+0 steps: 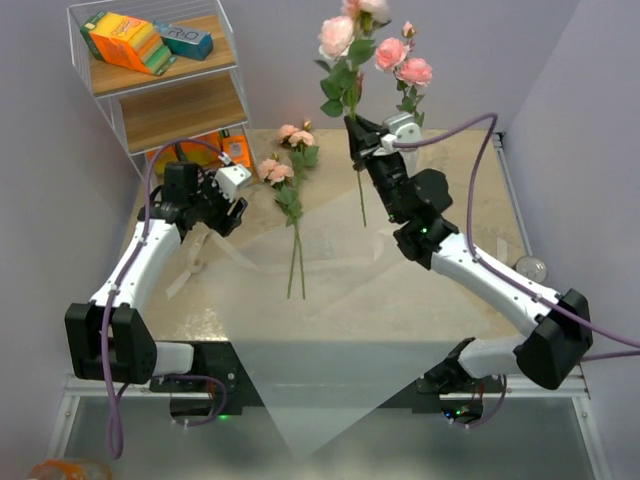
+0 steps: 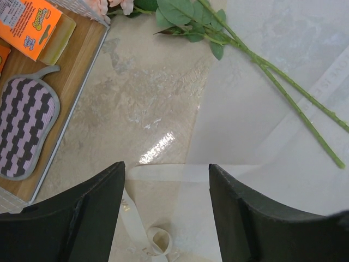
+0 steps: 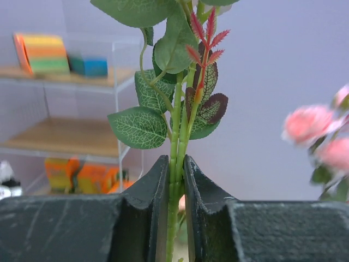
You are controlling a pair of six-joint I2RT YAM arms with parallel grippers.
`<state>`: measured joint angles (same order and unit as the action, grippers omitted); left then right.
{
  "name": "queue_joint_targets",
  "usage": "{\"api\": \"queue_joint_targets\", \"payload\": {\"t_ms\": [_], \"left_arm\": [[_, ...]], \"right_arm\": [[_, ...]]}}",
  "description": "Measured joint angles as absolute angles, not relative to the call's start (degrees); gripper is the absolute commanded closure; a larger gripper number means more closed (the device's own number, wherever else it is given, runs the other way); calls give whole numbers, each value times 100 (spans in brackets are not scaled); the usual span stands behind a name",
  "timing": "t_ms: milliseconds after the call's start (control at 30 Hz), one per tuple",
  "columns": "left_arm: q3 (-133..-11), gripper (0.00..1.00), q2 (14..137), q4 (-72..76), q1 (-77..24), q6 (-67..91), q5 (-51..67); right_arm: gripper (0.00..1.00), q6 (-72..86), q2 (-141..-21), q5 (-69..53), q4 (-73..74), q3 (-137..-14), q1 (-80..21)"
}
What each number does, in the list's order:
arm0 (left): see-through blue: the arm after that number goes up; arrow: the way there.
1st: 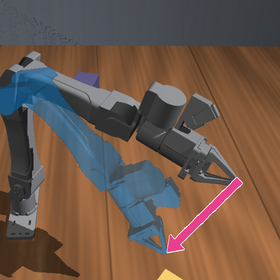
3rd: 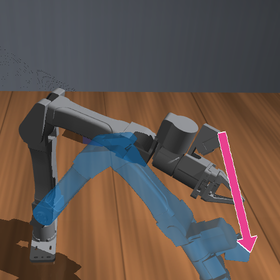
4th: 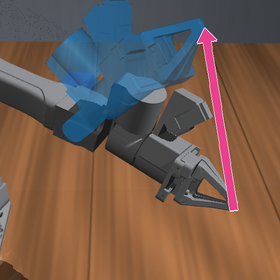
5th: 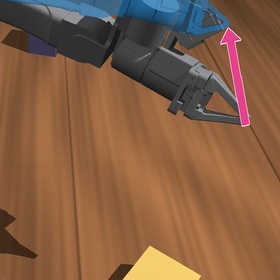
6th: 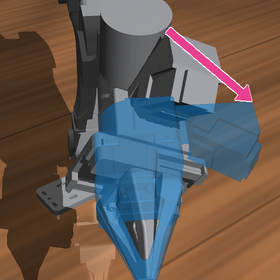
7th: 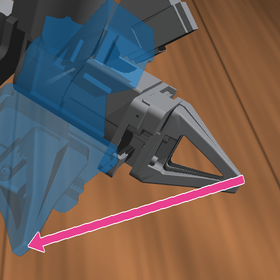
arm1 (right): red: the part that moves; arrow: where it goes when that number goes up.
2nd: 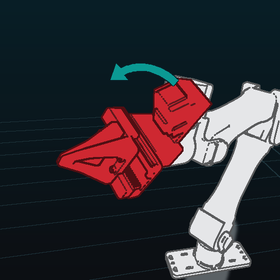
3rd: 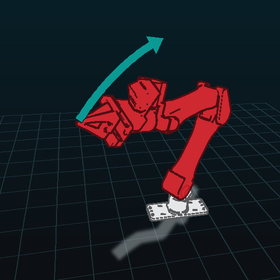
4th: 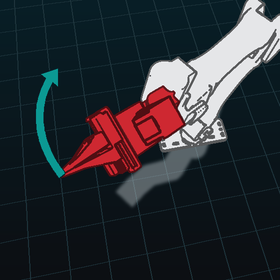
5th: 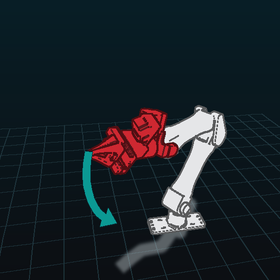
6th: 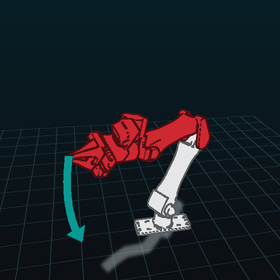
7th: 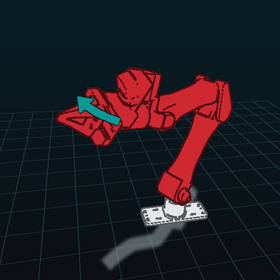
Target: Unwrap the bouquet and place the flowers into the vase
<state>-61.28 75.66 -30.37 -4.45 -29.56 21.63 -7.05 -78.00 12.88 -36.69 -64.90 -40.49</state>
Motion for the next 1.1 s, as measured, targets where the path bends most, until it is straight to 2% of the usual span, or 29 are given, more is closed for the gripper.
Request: {"api": "queue_joint_targets", "payload": {"t_ms": [200, 400, 567, 800, 1100], "left_arm": [[-6128, 33, 7623, -3006, -445, -2956, 2163], [-6128, 33, 7623, -2967, -445, -2958, 2150], [-6128, 33, 7631, -2936, -440, -2958, 2141], [-6128, 33, 7776, -2875, -379, -2961, 2152], [-6206, 33, 8044, -2877, -305, -2965, 2285]], "right_arm": [[100, -1614, -7693, 1398, -4856, -6941, -3931], [100, -1918, -8337, 1798, -5944, -7581, -3138], [100, -2635, -9113, 2344, -6987, -7942, -2985], [100, -3092, -9904, 2506, -7203, -8455, -2768], [100, -3153, -10130, 2609, -7352, -8849, -2272]]}}
